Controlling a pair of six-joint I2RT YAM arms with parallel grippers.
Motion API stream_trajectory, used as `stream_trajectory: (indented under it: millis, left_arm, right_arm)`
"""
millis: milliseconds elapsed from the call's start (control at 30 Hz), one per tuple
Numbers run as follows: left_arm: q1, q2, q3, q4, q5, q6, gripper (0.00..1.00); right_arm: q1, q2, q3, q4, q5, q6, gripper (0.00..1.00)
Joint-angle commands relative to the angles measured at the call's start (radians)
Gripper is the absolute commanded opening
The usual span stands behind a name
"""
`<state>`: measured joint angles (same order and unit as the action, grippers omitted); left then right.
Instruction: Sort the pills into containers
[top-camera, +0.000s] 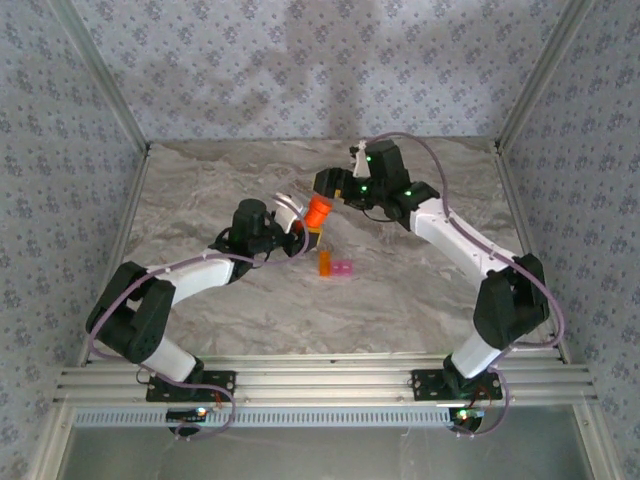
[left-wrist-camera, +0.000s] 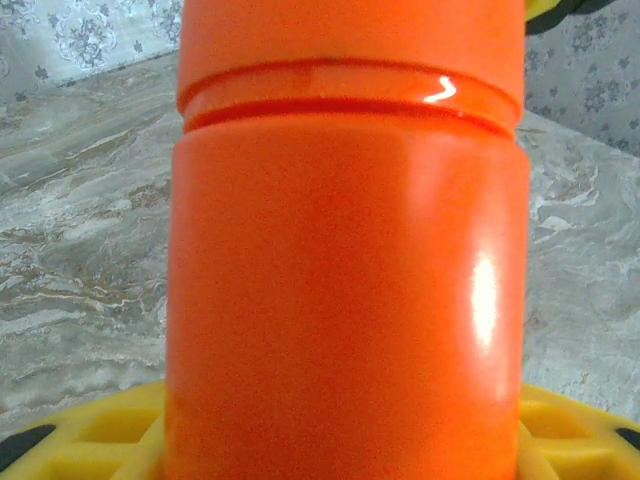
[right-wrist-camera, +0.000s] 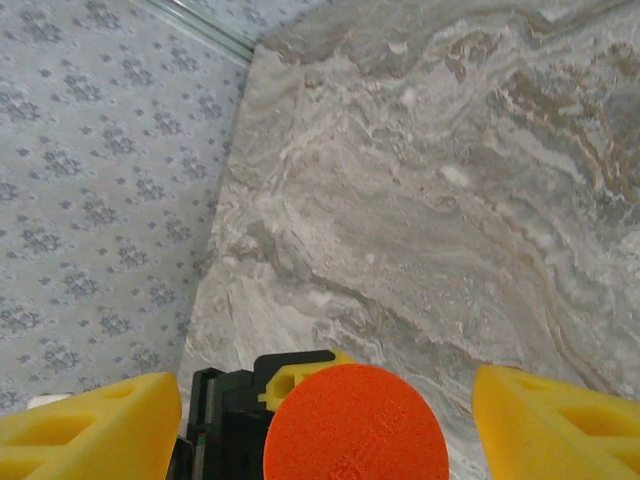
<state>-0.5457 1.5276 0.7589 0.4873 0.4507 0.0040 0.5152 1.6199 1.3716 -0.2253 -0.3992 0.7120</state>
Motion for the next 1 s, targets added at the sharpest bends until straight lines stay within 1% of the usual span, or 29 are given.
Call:
stream_trajectory:
  millis: [0, 100, 367, 500, 600, 733, 800, 867, 967]
  left_arm:
    - [-0.006, -0.032, 0.032, 0.006, -0.008, 0.029, 0.00]
    - [-0.006, -0.032, 0.032, 0.008, -0.009, 0.027, 0.00]
    - [-0.008, -0.024, 0.035, 0.015, -0.007, 0.024, 0.00]
    - [-0.009, -0.018, 0.037, 0.017, -0.006, 0.022, 0.00]
    - [-0.011, -0.014, 0.039, 0.019, -0.006, 0.020, 0.00]
    - [-0.010, -0.013, 0.041, 0.023, -0.007, 0.015, 0.00]
    - [-0.010, -0.015, 0.042, 0.026, -0.004, 0.011, 0.00]
    - [-0.010, -0.017, 0.042, 0.030, 0.001, 0.006, 0.00]
    - [0.000, -0.028, 0.034, 0.050, 0.033, -0.020, 0.00]
  right_arm:
    - [0.008, 0.023, 0.028, -0.065, 0.040, 0.017, 0.78]
    - [0.011, 0.031, 0.019, -0.059, 0.031, 0.021, 0.77]
    - [0.030, 0.039, -0.002, -0.031, -0.017, 0.030, 0.70]
    - [0.040, 0.038, -0.005, -0.025, -0.029, 0.027, 0.69]
    - [0.042, 0.032, -0.008, -0.025, -0.031, 0.022, 0.61]
    - [0.041, 0.029, -0.016, -0.021, -0.036, 0.013, 0.44]
    - [0.038, 0.029, -0.026, -0.009, -0.047, 0.002, 0.37]
    - [0.028, 0.024, -0.055, 0.059, -0.085, -0.022, 0.34]
    - [-0.002, 0.013, -0.111, 0.180, -0.149, -0.157, 0.32]
